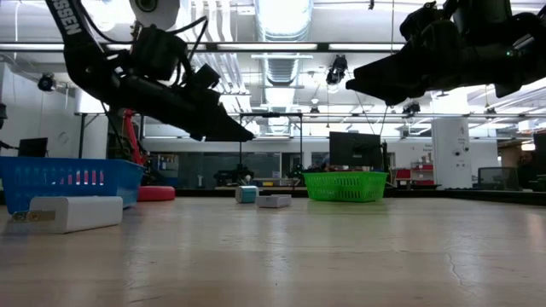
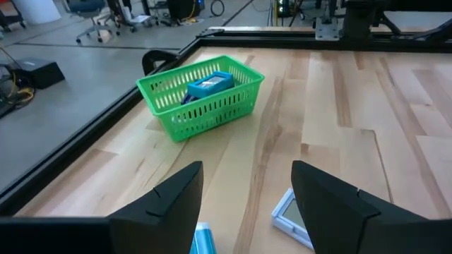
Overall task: Pick & Place Office items
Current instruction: Put the light blue charger adapter into the blue basket
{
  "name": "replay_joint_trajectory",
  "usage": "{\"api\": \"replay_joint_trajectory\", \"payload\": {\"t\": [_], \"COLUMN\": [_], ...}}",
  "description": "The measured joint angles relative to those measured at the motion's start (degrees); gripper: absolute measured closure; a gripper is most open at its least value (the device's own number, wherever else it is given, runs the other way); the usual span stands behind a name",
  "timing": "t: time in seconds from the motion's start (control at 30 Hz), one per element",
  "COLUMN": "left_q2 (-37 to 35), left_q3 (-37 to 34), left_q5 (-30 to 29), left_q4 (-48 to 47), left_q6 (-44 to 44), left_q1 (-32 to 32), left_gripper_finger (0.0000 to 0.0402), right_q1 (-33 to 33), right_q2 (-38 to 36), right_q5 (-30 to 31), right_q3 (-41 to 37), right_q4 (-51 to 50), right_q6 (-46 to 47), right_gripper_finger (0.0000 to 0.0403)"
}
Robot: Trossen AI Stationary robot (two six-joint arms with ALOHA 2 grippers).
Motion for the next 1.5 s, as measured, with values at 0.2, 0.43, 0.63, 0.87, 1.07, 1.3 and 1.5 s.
{"api": "replay_joint_trajectory", "payload": {"t": [0.2,0.43,0.63,0.87,1.07,1.3,1.5], "left_q2": [0.0,0.0,0.8,3.1,6.8,12.2,16.2], "left_q3": [3.8,11.8,19.3,24.3,26.6,29.6,31.8], "left_q5": [0.0,0.0,-0.4,0.8,2.7,3.9,4.0], "left_q4": [-10.6,-25.7,-39.6,-51.0,-52.8,-55.1,-55.4], "left_q6": [-0.7,-1.0,-1.0,-1.0,-1.0,-1.0,-0.8], "left_q1": [0.5,1.3,2.4,4.1,5.0,6.6,7.9], "left_gripper_finger": [0.0180,0.0180,0.0180,0.0180,0.0180,0.0180,0.0180], "right_q1": [0.0,0.0,0.0,0.0,0.0,0.0,0.0], "right_q2": [0.0,0.0,0.0,0.0,0.0,0.0,0.0], "right_q5": [0.0,0.0,0.0,0.0,0.0,0.0,0.0], "right_q3": [-0.1,-0.1,-0.1,-0.1,-0.2,-0.3,-0.5], "right_q4": [0.0,0.0,-0.1,-0.2,-0.4,-0.4,-0.4], "right_q6": [0.0,0.0,0.0,0.0,0.1,0.5,0.5], "right_gripper_finger": [0.0140,0.0140,0.0140,0.0140,0.0140,0.0140,0.0140]}}
